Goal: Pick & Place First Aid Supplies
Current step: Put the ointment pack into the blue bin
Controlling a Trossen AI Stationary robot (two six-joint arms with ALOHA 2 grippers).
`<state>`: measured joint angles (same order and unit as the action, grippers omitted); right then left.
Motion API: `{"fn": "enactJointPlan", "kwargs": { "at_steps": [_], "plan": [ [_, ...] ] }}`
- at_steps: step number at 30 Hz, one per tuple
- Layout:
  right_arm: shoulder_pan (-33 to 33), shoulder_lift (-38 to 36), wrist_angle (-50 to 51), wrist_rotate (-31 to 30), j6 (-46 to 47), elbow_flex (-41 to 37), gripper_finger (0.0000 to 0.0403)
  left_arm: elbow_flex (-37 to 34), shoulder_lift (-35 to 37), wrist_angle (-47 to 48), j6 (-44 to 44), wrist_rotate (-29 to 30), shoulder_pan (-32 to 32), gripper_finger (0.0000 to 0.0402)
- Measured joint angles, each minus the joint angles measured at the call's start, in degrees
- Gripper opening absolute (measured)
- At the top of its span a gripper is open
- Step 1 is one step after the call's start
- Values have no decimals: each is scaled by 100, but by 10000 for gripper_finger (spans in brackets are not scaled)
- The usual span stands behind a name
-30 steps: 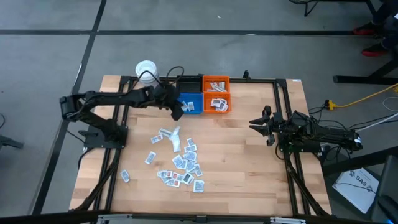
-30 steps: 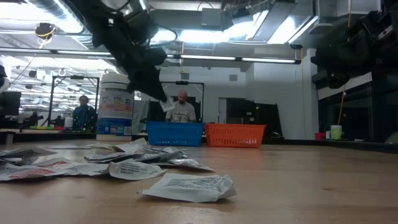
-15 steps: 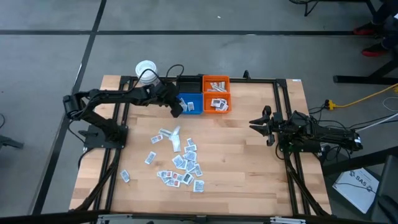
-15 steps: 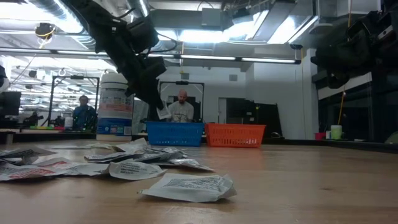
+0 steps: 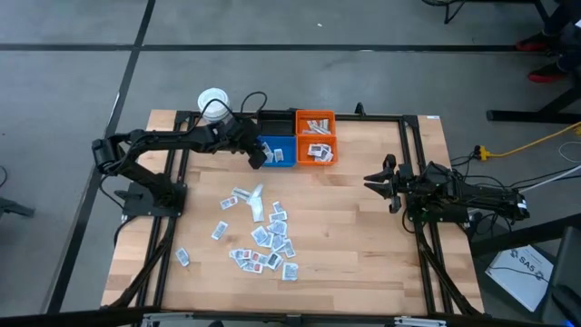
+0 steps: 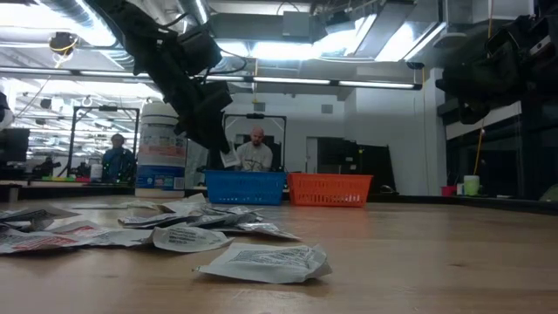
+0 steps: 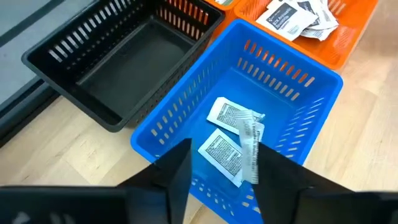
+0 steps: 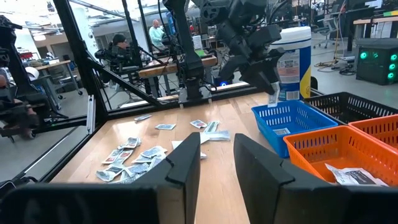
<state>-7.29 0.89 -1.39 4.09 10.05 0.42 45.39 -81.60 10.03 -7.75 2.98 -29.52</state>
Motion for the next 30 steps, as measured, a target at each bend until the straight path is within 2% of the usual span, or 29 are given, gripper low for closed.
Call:
{"fn": "enactJointPlan", "kwargs": {
  "at_steps": [6, 11, 22, 30],
  "plan": [
    [2, 2, 0, 1, 2, -1, 100, 0, 0, -391, 543, 218, 4, 186],
    [0, 0, 0, 0, 0, -1, 100, 0, 2, -809, 1057, 252, 0, 198],
    [0, 0, 0, -1, 0, 0, 100, 0, 2, -707, 505, 78, 33, 192],
    [1, 1, 0, -1, 0, 0, 100, 0, 131, -675, 536, -52, 347, 192]
  ]
}}
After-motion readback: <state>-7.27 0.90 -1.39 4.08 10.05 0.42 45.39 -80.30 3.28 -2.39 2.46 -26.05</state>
